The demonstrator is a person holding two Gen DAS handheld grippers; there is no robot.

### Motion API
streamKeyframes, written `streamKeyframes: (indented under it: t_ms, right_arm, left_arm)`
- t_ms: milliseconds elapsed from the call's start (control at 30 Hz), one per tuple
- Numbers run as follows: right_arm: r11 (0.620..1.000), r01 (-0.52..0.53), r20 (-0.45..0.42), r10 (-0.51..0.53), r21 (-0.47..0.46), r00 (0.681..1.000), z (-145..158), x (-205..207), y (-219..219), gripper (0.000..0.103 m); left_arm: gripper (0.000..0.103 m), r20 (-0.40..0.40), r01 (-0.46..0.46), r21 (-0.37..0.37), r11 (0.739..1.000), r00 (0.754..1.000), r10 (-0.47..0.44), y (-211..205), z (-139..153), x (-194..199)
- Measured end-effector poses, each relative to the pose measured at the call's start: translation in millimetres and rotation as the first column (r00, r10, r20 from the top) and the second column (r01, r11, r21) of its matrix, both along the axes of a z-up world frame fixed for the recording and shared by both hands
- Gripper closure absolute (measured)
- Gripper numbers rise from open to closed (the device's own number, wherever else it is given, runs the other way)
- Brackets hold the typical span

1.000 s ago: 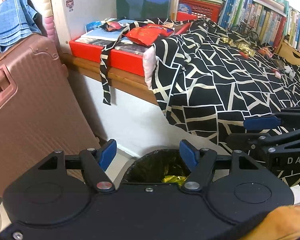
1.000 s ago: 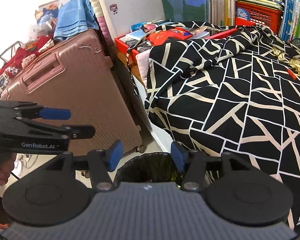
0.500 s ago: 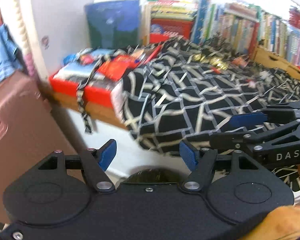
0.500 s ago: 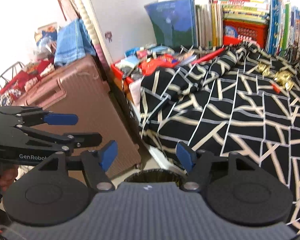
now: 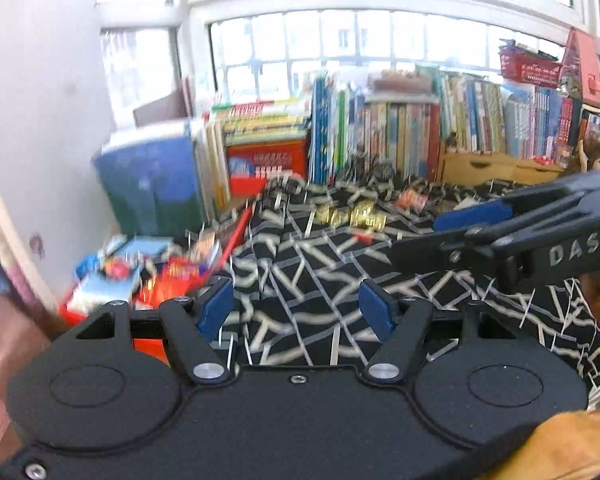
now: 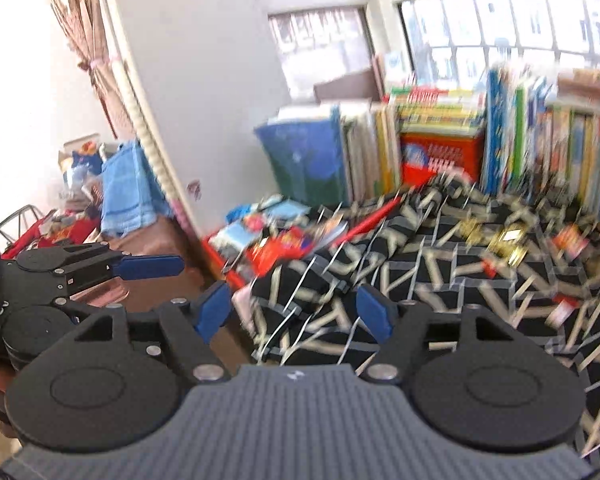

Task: Collect trash
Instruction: 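Move both open tools back over the bed toward the remaining litter, then grasp the red crayon with the left tool while the right tool grasps the pink checked packet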

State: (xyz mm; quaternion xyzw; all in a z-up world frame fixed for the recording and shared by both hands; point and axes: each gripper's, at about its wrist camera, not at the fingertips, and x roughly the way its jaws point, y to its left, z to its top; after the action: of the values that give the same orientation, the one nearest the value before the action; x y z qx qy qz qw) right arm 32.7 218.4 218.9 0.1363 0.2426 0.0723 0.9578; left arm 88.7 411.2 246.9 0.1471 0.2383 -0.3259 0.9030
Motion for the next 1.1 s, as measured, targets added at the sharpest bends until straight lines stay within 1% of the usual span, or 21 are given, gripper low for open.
streamKeyframes:
  t_ms: [167, 267, 400, 500, 567, 733, 833, 933, 1033, 1067, 1100]
  right_arm:
    - [1.0, 0.005, 0.111, -0.003, -0.017, 0.994, 46.9, -11.2, -31.0, 0.017]
    - [1.0, 0.018, 0.151, -0.021, 0.021, 0.988, 75.2, -15.1, -59.1, 0.015]
    - [0.997, 0.048, 0.188, -0.058, 0.058, 0.981, 102.1, -15.9, -97.5, 0.015]
    - [0.995, 0.102, 0.223, -0.101, 0.01, 0.97, 116.2, -14.4, -123.3, 0.014]
    - [0.991, 0.136, 0.239, -0.13, -0.009, 0.962, 121.3, -13.4, -139.7, 0.011]
    - [0.979, 0.205, 0.257, -0.192, -0.024, 0.947, 130.7, -6.3, -187.0, 0.01]
    - [0.97, 0.242, 0.256, -0.226, -0.031, 0.94, 129.1, -0.7, -213.3, 0.005]
    - [0.963, 0.267, 0.227, -0.252, -0.038, 0.941, 117.1, 7.7, -237.4, 0.004]
    - [0.953, 0.294, 0.171, -0.28, -0.065, 0.945, 98.1, 16.3, -259.5, 0.003]
    - [0.95, 0.305, 0.147, -0.292, -0.073, 0.945, 88.8, 19.5, -267.0, 0.002]
    - [0.943, 0.324, 0.104, -0.316, -0.073, 0.943, 76.7, 26.0, -276.9, 0.002]
  left_arm:
    - [0.036, 0.032, 0.056, -0.023, 0.998, 0.998, -0.055, -22.6, 45.4, 7.5]
    - [0.036, 0.035, 0.081, -0.075, 0.994, 0.996, -0.079, -34.5, 76.2, 13.5]
    - [0.036, 0.081, 0.109, -0.115, 0.987, 0.992, -0.1, -61.6, 108.1, 19.8]
    - [0.035, 0.111, 0.134, -0.13, 0.982, 0.987, -0.12, -92.3, 120.2, 28.8]
    - [0.035, 0.124, 0.136, -0.124, 0.983, 0.985, -0.12, -114.2, 122.2, 35.0]
    - [0.035, 0.115, 0.166, -0.129, 0.978, 0.982, -0.152, -166.2, 118.6, 52.4]
    - [0.035, 0.116, 0.167, -0.129, 0.977, 0.981, -0.153, -196.7, 110.0, 65.3]
    - [0.034, 0.076, 0.156, -0.119, 0.98, 0.986, -0.148, -223.6, 95.7, 83.9]
    - [0.032, 0.049, 0.141, -0.093, 0.986, 0.989, -0.137, -243.4, 76.5, 101.7]
    - [0.029, 0.033, 0.136, -0.085, 0.987, 0.991, -0.133, -250.6, 68.6, 108.7]
    - [0.026, 0.012, 0.134, -0.081, 0.988, 0.991, -0.133, -257.1, 59.4, 116.2]
